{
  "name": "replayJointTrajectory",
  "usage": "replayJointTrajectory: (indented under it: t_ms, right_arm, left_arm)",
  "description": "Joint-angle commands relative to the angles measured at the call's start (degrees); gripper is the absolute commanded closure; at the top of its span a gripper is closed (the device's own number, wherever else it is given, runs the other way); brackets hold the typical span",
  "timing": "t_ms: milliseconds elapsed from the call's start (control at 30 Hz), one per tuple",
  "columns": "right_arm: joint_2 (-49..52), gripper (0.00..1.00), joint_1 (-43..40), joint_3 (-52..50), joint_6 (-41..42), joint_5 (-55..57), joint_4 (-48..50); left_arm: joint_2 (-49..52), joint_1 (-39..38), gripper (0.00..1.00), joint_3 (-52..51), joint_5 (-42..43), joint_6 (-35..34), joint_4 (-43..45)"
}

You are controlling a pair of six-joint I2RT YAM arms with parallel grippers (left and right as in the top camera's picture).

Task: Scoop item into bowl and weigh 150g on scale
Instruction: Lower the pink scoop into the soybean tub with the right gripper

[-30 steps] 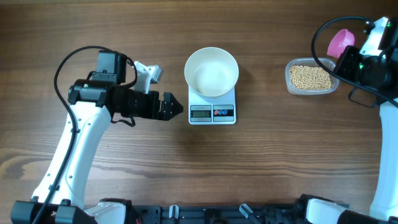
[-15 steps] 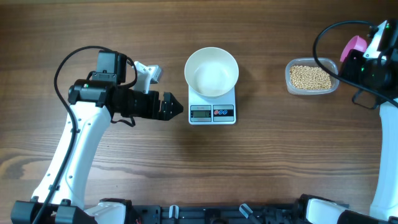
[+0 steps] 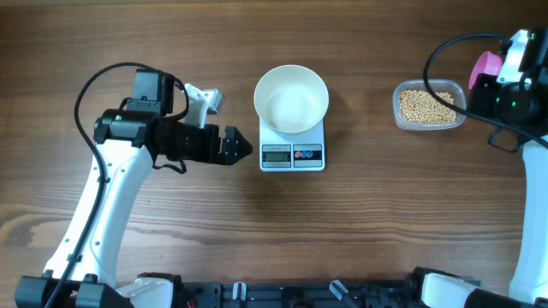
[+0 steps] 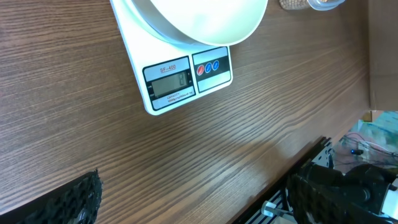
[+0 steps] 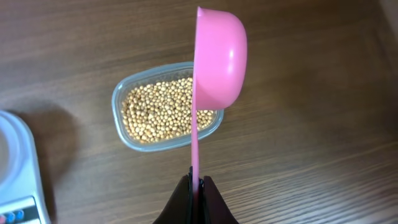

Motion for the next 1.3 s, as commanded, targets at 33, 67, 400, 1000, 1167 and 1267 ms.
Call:
replayJointTrajectory:
  t_ms: [33, 67, 400, 1000, 1167, 1267]
  right_arm:
    - [1.6, 0.96, -0.1, -1.8, -11.0, -6.2, 0.1]
    - [2.1, 0.96, -0.1, -2.1, -11.4, -6.2, 0.2]
    - [3.1, 0.96, -0.1, -4.0, -15.8, -5.2, 1.6]
    - [4.8, 0.95, -0.1, -8.9, -16.5, -6.3, 6.9]
    - [4.9, 0.96, -0.1, -10.2, -16.5, -8.7, 8.7]
    - [5.0, 0.95, -0.1, -10.3, -16.6, -8.3, 10.2]
  left_arm:
    - [0.0, 0.2, 0.00, -0.6, 1.1, 1.4, 0.1]
    - [0.0, 0.2, 0.00, -0.6, 1.1, 1.3, 0.1]
    - [0.0, 0.2, 0.00, -0.6, 1.1, 1.3, 0.1]
    - [0.0, 0.2, 0.00, -0.6, 1.1, 1.3, 0.1]
    - [0.0, 0.2, 0.00, -0.6, 1.1, 1.3, 0.1]
    - [0.0, 0.2, 0.00, -0.6, 1.1, 1.3, 0.1]
